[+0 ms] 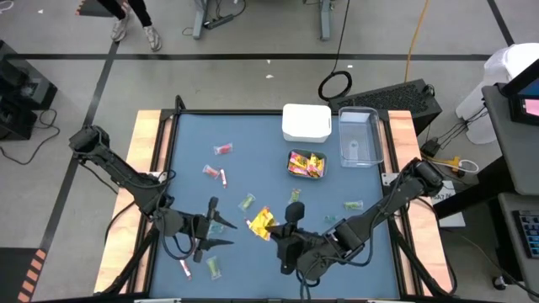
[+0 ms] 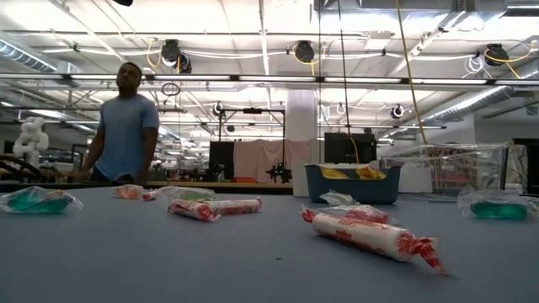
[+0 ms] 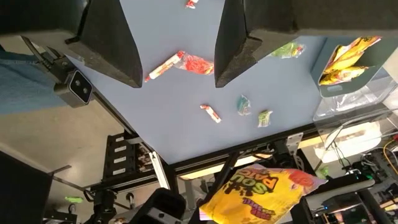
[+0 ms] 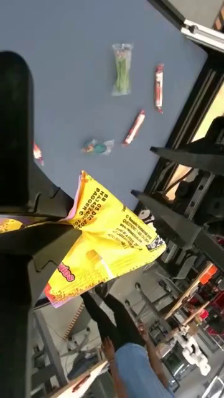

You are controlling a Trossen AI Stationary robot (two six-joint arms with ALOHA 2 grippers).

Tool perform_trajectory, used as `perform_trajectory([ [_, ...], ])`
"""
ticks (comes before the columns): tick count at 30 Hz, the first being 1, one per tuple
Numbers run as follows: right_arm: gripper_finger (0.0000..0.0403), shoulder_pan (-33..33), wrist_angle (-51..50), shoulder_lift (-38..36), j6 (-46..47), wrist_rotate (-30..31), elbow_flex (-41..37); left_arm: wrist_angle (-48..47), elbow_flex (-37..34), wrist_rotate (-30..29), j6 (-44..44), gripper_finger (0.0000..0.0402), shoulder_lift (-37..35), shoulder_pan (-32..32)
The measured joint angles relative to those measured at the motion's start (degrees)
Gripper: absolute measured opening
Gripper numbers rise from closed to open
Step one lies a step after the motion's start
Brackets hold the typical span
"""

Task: Sort candy
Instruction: Put the yellow candy into the green bin

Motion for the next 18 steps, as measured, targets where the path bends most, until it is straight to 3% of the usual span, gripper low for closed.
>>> perform_trajectory([
  [9, 0.0016, -0.79, -0.69, 0.0, 18.93, 1.12, 0.0, 0.0, 0.0, 0.02, 0.02, 0.0206, 0.0, 0.0],
  [18, 0.0016, -6.44, -10.58, 0.0, 23.28, 1.7, 0.0, -0.23, 0.0, 0.11, 0.0, 0.0205, 0.0, 0.0],
])
